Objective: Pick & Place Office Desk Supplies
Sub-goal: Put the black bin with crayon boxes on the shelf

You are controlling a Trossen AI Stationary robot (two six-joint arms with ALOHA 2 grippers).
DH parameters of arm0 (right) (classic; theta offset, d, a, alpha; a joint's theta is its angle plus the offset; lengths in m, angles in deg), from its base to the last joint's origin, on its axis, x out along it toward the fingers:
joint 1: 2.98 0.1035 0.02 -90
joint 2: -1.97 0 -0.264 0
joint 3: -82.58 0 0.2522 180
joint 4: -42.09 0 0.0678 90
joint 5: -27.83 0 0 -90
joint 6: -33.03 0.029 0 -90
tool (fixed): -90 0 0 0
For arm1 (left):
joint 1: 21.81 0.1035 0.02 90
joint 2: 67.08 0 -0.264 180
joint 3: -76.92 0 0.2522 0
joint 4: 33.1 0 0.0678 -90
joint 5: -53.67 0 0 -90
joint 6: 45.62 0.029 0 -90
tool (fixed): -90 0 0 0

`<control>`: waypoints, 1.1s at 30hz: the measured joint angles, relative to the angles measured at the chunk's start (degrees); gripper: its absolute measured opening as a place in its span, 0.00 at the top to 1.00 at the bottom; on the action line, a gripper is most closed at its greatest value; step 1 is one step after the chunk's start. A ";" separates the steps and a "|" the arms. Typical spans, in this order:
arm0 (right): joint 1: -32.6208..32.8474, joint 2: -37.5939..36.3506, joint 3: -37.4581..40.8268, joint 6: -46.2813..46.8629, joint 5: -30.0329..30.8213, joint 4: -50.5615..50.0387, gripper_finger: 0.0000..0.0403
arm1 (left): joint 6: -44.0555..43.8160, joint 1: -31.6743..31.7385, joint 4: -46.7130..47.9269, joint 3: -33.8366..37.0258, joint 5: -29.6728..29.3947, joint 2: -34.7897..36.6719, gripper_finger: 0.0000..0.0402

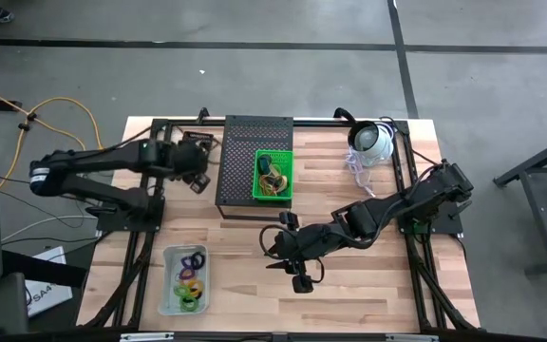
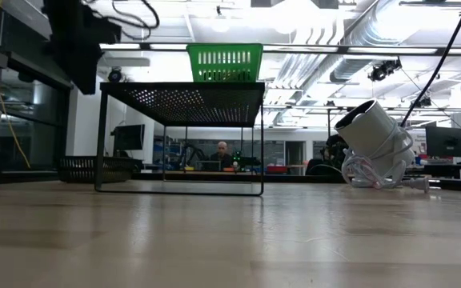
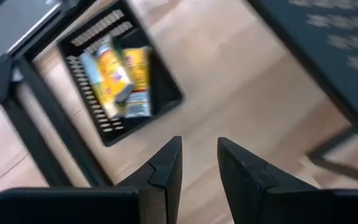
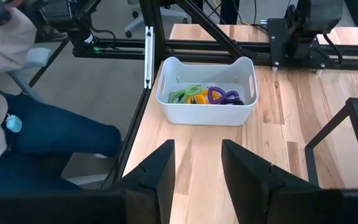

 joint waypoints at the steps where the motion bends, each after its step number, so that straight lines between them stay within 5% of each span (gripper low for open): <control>1: 0.00 0.00 0.00 0.01 -0.01 0.01 0.70 | 0.00 1.73 0.00 0.00 -0.14 -0.42 0.76; 12: 0.00 0.00 0.00 -0.01 0.00 0.20 0.70 | 0.62 22.07 -0.77 0.04 -0.56 -3.28 0.76; 28: 0.00 0.00 0.00 -0.01 -0.01 0.21 0.70 | 14.19 48.24 -5.67 0.04 15.62 -13.01 0.76; 33: -0.02 0.00 0.00 -0.01 -0.02 0.56 0.70 | 13.92 49.00 -6.23 -0.16 17.82 -13.32 0.76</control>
